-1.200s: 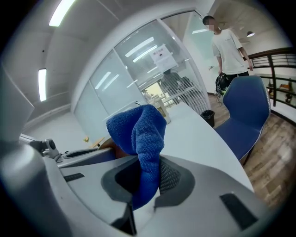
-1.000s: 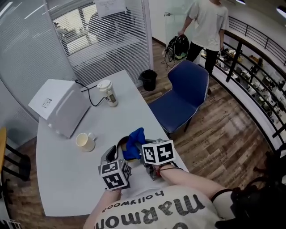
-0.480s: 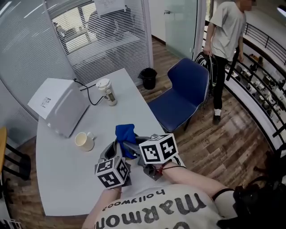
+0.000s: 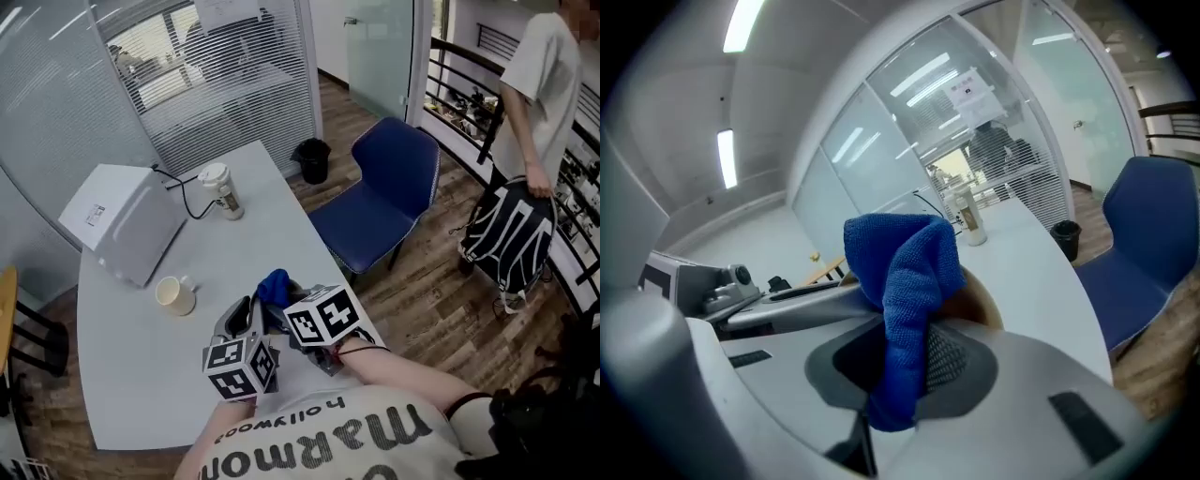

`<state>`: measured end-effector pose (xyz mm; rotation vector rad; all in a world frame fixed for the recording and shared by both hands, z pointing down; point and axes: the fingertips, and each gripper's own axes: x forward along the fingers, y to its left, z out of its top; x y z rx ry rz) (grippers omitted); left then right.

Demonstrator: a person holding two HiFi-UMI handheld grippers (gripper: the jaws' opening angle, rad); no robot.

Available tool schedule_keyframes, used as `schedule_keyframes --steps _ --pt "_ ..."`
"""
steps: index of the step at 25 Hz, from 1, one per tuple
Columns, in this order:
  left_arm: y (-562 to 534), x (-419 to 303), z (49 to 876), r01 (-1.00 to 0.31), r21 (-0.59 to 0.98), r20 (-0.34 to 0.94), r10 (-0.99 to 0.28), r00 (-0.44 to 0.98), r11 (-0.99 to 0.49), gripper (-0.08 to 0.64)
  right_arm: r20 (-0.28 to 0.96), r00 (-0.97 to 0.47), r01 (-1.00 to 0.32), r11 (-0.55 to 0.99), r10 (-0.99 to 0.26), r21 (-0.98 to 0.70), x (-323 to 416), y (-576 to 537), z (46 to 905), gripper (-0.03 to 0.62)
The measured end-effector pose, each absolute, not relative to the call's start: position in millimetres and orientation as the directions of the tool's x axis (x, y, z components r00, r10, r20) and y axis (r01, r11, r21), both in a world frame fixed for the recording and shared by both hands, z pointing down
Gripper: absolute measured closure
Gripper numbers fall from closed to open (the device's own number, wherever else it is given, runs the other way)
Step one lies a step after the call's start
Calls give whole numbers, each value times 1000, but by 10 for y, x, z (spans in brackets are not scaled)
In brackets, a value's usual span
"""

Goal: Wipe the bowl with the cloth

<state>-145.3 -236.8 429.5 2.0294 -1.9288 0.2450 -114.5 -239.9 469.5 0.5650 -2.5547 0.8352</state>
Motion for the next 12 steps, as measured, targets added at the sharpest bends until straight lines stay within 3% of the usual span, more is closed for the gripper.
schedule_keyframes --steps 4,12 --pt "-2349 -1404 4409 -992 120 374 -924 78 -36 488 528 -817 -482 778 -231 -404 -1099 -2406 4831 531" --pt "-2296 -1461 4557 -994 111 419 -907 42 6 488 604 -735 -530 816 -308 -229 -1001 -2463 5007 531"
